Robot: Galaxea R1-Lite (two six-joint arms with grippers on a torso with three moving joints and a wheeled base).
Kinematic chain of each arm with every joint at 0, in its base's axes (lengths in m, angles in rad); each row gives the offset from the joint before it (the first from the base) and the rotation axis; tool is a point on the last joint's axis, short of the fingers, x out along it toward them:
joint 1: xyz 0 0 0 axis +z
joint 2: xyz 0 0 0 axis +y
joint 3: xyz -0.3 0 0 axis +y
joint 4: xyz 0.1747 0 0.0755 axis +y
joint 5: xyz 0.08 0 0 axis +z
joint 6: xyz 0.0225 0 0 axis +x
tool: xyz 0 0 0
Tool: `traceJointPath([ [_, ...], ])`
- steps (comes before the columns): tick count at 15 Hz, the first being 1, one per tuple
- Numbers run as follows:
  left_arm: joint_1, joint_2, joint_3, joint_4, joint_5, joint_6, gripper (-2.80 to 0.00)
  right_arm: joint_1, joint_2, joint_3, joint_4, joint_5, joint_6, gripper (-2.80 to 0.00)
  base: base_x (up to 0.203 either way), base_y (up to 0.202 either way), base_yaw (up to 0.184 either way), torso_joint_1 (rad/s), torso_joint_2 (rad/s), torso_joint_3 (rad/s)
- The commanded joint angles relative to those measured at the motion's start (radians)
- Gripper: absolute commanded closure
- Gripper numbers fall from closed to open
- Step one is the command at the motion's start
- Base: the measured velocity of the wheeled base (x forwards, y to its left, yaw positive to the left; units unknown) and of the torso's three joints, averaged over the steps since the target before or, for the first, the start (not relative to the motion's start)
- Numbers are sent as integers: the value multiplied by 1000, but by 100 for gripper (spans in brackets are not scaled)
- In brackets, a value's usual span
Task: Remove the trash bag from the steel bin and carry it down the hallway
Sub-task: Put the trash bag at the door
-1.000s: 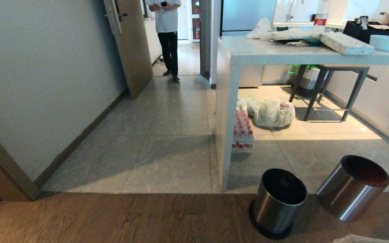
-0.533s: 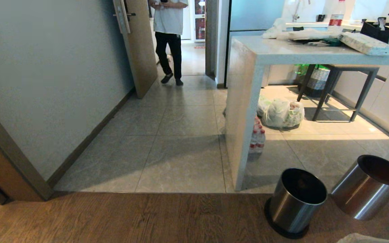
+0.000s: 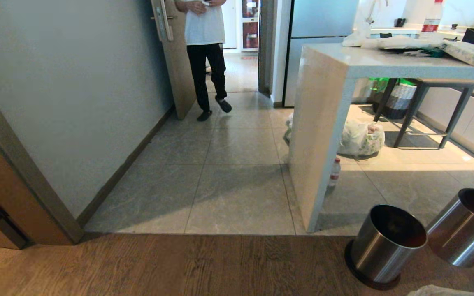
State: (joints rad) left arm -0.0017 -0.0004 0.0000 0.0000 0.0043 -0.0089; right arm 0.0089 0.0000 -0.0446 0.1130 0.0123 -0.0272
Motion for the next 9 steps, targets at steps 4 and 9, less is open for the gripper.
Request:
traceJointPath([
  [4, 0, 0, 2, -2, 0, 0, 0, 0, 2, 0, 1, 0, 0, 0, 0, 194, -1, 2, 0, 2],
  [9, 0, -1, 2, -1, 0, 3, 0, 0, 2, 0, 1, 0, 0, 0, 0, 192, 1, 3, 2, 2],
])
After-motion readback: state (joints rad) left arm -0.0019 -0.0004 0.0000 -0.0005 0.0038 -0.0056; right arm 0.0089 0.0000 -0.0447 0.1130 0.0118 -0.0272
